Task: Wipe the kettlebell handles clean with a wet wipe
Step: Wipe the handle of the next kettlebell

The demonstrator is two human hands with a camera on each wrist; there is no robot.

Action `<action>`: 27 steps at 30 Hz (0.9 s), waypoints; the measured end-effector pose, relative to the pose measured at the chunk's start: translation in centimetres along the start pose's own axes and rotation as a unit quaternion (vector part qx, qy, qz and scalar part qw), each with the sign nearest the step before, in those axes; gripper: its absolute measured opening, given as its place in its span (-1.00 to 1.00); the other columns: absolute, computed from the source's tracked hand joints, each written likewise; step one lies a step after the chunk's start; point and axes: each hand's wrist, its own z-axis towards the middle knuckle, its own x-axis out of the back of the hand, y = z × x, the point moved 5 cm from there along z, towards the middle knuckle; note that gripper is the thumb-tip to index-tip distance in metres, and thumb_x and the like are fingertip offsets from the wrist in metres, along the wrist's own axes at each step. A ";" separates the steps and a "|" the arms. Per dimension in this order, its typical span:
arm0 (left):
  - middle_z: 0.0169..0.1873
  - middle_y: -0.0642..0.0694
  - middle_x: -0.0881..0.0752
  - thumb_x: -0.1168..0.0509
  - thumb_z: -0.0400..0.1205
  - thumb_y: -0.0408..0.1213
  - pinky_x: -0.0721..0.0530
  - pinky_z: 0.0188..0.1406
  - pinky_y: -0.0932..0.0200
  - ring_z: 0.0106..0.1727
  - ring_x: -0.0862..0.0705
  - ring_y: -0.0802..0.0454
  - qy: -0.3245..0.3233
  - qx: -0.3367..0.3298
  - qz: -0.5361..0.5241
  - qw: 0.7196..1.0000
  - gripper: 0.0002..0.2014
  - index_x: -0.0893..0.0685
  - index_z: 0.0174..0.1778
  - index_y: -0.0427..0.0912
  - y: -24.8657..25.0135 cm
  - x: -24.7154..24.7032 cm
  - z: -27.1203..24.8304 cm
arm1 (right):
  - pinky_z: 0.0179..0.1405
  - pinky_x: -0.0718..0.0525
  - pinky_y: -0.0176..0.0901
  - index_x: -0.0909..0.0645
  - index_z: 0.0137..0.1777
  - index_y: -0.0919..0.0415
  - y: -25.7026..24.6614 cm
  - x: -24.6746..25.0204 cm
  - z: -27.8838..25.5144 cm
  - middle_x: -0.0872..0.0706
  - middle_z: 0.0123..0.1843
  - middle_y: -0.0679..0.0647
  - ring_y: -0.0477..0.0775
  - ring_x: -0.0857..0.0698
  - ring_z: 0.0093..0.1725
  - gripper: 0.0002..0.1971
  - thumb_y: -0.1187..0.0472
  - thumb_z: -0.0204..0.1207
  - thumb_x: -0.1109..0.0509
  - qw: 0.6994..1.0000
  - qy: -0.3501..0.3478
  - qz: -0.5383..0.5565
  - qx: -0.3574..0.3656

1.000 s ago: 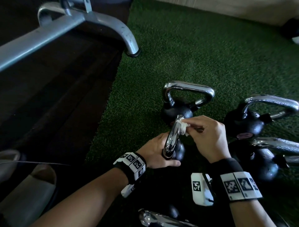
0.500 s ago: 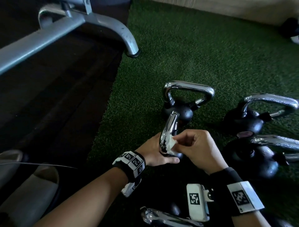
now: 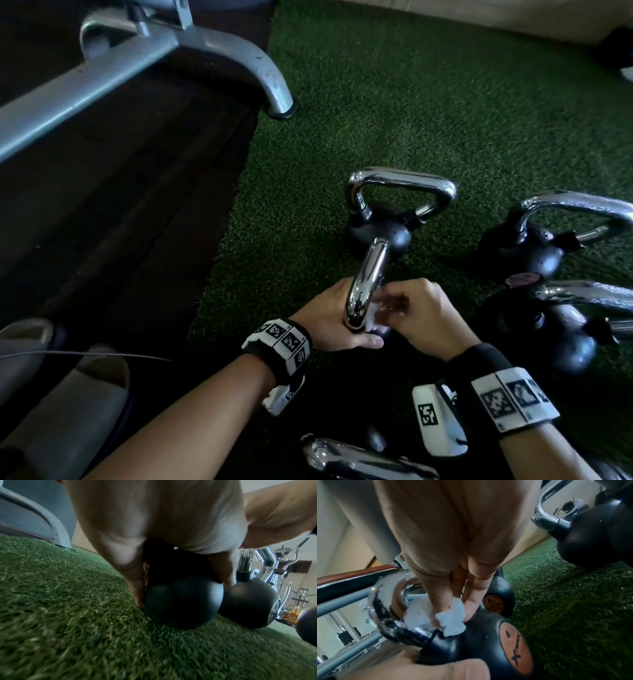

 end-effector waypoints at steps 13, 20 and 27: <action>0.51 0.24 -0.35 -0.55 0.26 0.36 -0.64 0.43 -0.10 0.43 -0.60 0.08 -0.025 0.010 0.092 0.995 0.01 -0.33 0.61 0.14 -0.5 -0.6 0.0 | -0.12 -0.74 -0.16 -0.87 -0.10 0.20 2.0 -0.6 -0.3 -0.91 -0.15 0.18 -0.05 -0.80 -0.17 -0.83 0.48 0.48 -0.59 0.975 -0.127 0.177 -0.040; 0.51 0.21 -0.37 -0.55 0.27 0.33 -0.66 0.43 -0.11 0.46 -0.57 0.08 -0.010 -0.015 0.086 0.996 -0.20 -0.49 0.38 0.13 -0.7 -0.9 -0.2 | -0.09 -0.87 -0.02 -0.64 0.24 0.59 3.3 -2.2 -0.4 -0.81 0.06 0.49 0.28 -0.86 -0.11 -0.41 0.43 0.23 -0.76 0.863 -0.142 0.469 -0.121; 0.54 0.22 -0.36 -0.68 0.32 0.06 -0.55 0.52 0.06 0.62 -0.33 0.24 0.033 -0.074 0.072 0.994 -0.15 -0.41 0.50 0.21 0.6 -0.7 -0.3 | -0.29 -0.86 -0.11 -0.65 0.14 0.46 3.9 -2.6 0.3 -0.86 -0.15 0.32 0.17 -0.88 -0.27 -0.15 0.24 -0.17 -0.93 0.804 -0.030 0.578 -0.136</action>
